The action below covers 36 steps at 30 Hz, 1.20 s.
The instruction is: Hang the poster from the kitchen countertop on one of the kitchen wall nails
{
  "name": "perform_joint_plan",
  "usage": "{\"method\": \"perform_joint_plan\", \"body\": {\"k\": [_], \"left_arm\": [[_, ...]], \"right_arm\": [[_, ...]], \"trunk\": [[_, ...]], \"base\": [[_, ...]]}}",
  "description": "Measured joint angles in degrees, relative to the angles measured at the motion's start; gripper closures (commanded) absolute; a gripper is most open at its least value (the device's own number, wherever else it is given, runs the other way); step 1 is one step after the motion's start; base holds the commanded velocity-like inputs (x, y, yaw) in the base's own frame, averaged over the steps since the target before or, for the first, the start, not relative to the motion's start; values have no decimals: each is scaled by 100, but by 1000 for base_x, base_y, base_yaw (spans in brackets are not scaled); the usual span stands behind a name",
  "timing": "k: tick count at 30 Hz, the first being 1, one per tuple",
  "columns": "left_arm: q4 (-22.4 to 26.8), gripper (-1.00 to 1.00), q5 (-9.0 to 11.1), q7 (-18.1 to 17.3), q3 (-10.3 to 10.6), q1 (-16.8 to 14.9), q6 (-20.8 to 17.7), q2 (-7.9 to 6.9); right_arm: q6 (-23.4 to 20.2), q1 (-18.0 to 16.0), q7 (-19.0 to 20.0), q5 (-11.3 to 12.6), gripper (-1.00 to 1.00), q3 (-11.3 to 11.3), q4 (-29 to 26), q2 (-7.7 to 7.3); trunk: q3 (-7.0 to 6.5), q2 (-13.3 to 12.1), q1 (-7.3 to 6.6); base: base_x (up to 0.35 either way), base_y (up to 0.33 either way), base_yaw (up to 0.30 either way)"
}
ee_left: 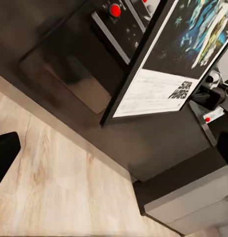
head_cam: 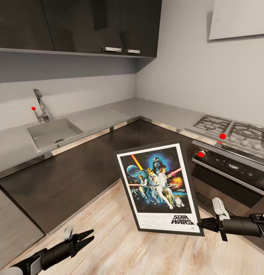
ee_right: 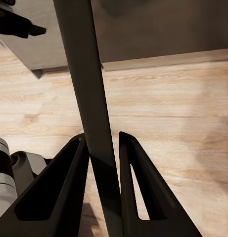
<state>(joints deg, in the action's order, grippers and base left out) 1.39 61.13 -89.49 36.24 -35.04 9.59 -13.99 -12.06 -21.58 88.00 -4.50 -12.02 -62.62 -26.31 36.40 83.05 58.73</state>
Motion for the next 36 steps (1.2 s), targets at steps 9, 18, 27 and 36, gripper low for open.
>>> {"method": "perform_joint_plan", "body": {"k": [9,18,27,36], "left_arm": [[4,-100,-1,-10,-19,75,-6,-49],[-1,-100,-2,-11,-18,207,-30,-250],[7,-100,-7,-17,-16,210,-49,-251],[8,-100,1,-27,-40,210,-71,-485]], "right_arm": [[-1,-2,-8,-2,100,2,-4,3],[-9,0,-2,99,100,-46,-7,-4],[-10,0,0,138,100,-64,-7,-9],[-10,0,0,138,100,-67,-7,-14]], "trunk": [[0,0,0],[0,0,0],[10,79,43],[89,440,241]], "base": [[0,0,219],[0,0,163],[0,0,5],[0,0,0]]}}
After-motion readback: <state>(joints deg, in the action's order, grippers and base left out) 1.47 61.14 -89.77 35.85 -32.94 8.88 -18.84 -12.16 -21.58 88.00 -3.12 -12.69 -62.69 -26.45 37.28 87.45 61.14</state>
